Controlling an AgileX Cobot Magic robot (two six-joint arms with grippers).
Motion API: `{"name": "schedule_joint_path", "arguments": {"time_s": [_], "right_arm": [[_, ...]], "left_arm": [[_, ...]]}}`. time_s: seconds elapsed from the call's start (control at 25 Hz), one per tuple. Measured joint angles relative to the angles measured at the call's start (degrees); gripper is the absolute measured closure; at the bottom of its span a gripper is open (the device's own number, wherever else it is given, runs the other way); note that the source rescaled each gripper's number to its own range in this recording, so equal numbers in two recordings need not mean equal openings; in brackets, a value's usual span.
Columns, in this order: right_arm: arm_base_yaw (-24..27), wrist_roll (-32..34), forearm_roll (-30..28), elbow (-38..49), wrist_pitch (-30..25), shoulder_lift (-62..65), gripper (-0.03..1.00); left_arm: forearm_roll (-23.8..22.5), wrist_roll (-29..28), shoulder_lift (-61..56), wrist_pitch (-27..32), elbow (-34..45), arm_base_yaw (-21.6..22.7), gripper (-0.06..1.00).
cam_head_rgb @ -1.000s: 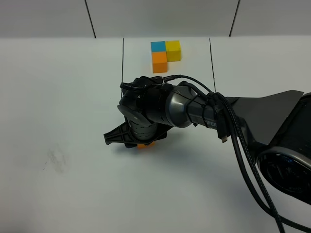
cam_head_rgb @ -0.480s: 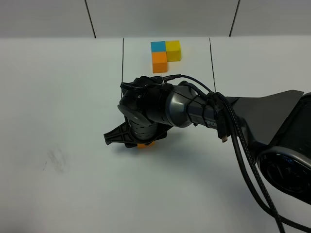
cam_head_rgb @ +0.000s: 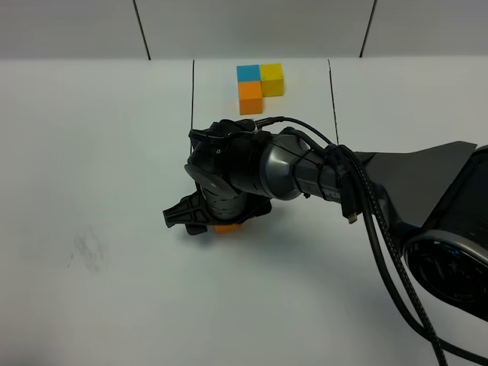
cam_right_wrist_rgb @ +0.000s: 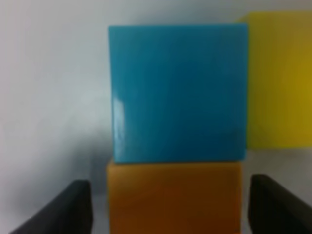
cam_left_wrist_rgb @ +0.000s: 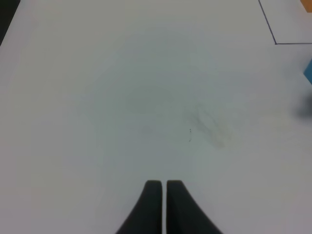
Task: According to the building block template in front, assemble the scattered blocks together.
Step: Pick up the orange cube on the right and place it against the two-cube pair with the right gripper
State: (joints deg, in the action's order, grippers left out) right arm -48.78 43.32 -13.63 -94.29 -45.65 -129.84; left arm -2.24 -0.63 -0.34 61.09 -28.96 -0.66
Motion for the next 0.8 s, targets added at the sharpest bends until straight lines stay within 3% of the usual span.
{"name": "schedule_joint_path", "arguments": {"time_s": [0.2, 0.8], "right_arm": [[0.0, -1.1, 0.0, 0.0, -0.1, 0.0, 0.04], [-1.3, -2.9, 0.0, 0.0, -3.3, 4.5, 0.03]], "left_arm": [[0.0, 0.0, 0.0, 0.0, 0.0, 0.0, 0.94], [0.0, 0.0, 0.0, 0.0, 0.0, 0.0, 0.94]]}}
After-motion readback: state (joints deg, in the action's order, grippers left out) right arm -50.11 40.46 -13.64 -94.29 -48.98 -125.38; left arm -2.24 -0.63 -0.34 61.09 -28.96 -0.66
